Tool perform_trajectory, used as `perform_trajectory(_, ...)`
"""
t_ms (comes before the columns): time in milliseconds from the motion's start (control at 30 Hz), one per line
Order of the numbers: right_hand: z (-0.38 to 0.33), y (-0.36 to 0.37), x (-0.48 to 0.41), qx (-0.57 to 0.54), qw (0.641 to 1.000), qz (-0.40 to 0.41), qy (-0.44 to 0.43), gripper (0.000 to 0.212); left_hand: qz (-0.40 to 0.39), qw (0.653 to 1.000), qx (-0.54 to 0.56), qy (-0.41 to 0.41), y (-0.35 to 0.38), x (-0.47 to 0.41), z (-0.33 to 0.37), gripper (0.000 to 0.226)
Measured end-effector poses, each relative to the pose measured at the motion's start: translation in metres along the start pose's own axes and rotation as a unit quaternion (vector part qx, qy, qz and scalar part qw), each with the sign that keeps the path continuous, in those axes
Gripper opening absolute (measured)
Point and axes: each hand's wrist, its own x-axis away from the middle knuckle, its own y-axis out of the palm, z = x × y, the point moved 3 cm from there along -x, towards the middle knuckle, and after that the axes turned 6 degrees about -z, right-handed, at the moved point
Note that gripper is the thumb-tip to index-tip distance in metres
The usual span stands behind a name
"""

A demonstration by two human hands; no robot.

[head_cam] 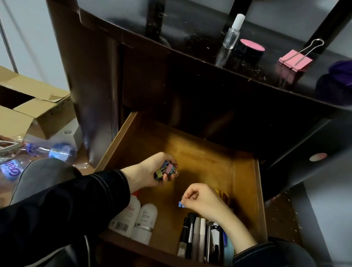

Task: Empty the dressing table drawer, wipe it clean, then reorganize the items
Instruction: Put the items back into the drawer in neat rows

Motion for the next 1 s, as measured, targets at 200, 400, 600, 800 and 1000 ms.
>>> perform_trajectory(200,-0.004,0.022,0.002,0.046,0.989,-0.134,-0.037,0.006,-0.001,1.000,-0.008,0.003,0.001,0.004,-0.002,0.011)
perform_trajectory(400,-0.003,0.035,-0.005,0.093,0.978,-0.178,-0.056,0.010,0.002,1.000,-0.006,-0.007,0.003,0.003,-0.005,0.010)
perform_trajectory(600,-0.003,0.052,-0.009,0.163,0.961,-0.212,-0.067,0.016,-0.015,1.000,-0.010,-0.008,0.006,0.001,-0.007,0.010)
perform_trajectory(800,-0.009,0.063,-0.004,0.172,0.945,-0.263,-0.086,0.016,-0.044,0.998,-0.017,-0.032,0.012,0.000,-0.013,0.009)
perform_trajectory(1000,-0.017,0.074,0.000,0.167,0.928,-0.319,-0.094,0.024,-0.067,0.997,-0.016,-0.046,0.018,0.000,-0.015,0.011)
